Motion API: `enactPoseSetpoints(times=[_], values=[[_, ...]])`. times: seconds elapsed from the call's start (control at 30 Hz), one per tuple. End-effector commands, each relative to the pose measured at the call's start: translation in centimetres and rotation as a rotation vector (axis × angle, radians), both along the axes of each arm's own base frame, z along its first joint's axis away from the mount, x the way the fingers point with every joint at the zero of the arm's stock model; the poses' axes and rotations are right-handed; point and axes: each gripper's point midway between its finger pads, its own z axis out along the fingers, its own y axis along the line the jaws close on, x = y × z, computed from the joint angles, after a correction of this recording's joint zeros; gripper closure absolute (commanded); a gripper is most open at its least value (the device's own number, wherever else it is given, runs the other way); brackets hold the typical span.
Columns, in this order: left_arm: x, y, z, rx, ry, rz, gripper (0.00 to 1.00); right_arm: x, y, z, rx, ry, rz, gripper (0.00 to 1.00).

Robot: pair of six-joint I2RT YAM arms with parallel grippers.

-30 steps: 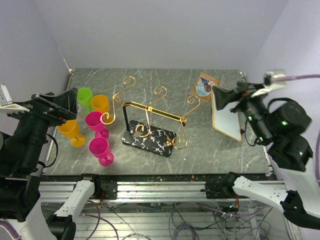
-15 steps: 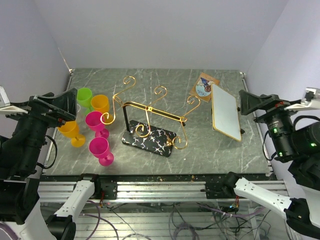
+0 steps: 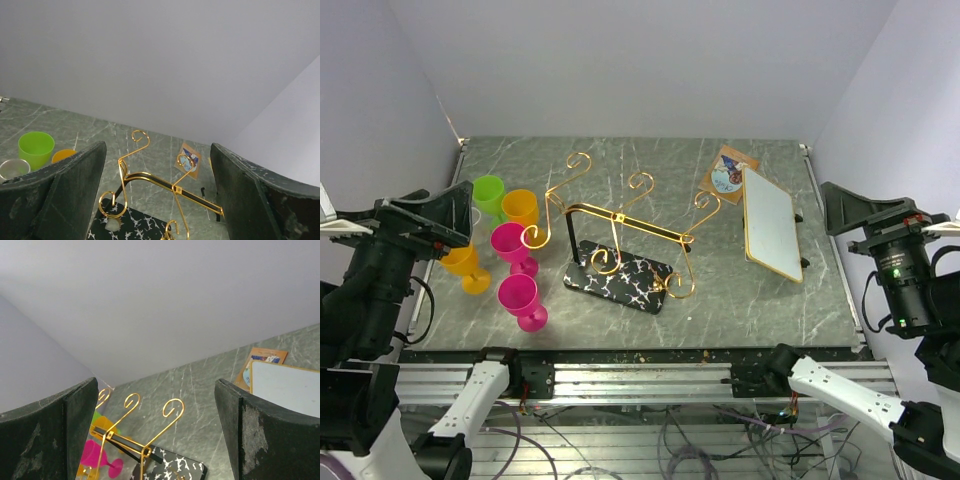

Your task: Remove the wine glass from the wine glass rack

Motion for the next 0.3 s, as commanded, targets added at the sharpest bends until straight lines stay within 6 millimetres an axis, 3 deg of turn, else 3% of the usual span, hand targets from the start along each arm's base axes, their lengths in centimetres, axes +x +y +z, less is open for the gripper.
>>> enactPoseSetpoints(times=[0.0,0.13,0.2,0.27], values=[[-0.33,-0.67,0.64,-0.008,-0.031,-0.039,0.05,-0.66,-1.18,0.84,0.077,0.007,-0.024,0.0],[-0.45,-0.6,0.67,-0.009,-0.031,-0.036,0.05,-0.72,-1.39,1.12,0.065,-0.013,-0.031,0.0],[-0.37,-0.61,0.67,-0.012,-0.031,-0.036,0.06,-0.33,-1.88,0.31,0.076,0.07,-0.079,0.0],[-0.27,-0.72,0.68,-0.015,-0.032,-0.042,0.06,-0.42,-2.03,0.74,0.094,0.081,-0.086,0.0]])
